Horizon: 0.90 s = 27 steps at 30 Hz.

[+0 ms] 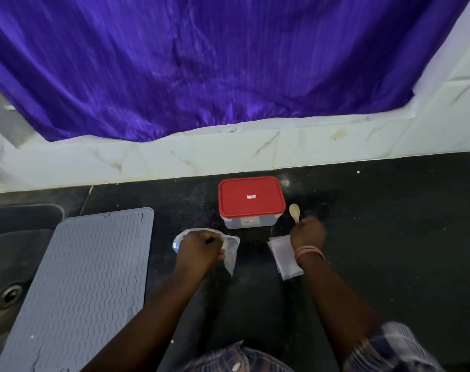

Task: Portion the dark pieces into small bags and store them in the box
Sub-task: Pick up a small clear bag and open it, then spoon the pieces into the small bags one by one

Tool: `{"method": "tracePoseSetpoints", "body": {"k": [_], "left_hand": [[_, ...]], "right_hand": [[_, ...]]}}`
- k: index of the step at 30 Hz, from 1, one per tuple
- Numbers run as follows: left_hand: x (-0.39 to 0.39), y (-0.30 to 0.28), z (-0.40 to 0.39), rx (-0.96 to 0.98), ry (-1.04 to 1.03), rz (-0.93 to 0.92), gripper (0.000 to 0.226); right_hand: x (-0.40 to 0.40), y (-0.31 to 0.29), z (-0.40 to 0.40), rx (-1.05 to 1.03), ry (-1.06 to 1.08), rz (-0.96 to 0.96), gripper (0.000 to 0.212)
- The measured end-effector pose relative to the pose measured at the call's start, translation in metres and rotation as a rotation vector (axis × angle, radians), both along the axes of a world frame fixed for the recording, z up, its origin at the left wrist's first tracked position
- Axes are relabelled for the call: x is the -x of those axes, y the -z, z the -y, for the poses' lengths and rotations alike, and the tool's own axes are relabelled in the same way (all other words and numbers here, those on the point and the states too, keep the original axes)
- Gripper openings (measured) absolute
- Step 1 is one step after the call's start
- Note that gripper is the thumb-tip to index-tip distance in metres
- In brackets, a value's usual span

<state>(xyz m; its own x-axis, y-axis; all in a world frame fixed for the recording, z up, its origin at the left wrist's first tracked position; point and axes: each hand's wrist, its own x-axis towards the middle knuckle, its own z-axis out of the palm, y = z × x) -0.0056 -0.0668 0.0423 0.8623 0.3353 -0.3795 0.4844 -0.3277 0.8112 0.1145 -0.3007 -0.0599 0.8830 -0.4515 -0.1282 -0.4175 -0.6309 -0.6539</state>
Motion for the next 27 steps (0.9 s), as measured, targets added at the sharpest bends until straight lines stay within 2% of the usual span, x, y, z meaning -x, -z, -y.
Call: {"method": "tracePoseSetpoints", "body": {"k": [7,11,13,17,20,23,27], "left_hand": [[-0.007,0.001,0.003,0.039,-0.045,0.053,0.021],[-0.007,0.001,-0.003,0.075,-0.108,0.042,0.017],[-0.006,0.000,-0.008,0.064,-0.128,0.051,0.017],[0.000,-0.006,-0.031,-0.072,-0.202,0.078,0.018],[0.006,-0.008,-0.052,-0.069,-0.345,0.141,0.018],[0.011,-0.006,-0.066,-0.108,-0.459,0.123,0.020],[0.018,0.008,-0.073,-0.067,-0.358,-0.015,0.024]], "right_hand": [[-0.009,0.022,0.007,0.163,-0.101,-0.097,0.018],[-0.013,0.017,0.005,0.065,-0.046,-0.111,0.017],[-0.010,0.007,0.001,-0.022,0.028,-0.047,0.015],[0.014,-0.016,-0.025,-0.203,0.092,0.281,0.006],[0.035,-0.035,-0.052,-0.329,-0.030,0.445,0.006],[0.046,-0.049,-0.081,-0.346,-0.214,0.508,0.007],[0.063,-0.043,-0.117,-0.271,-0.537,0.425,0.009]]}}
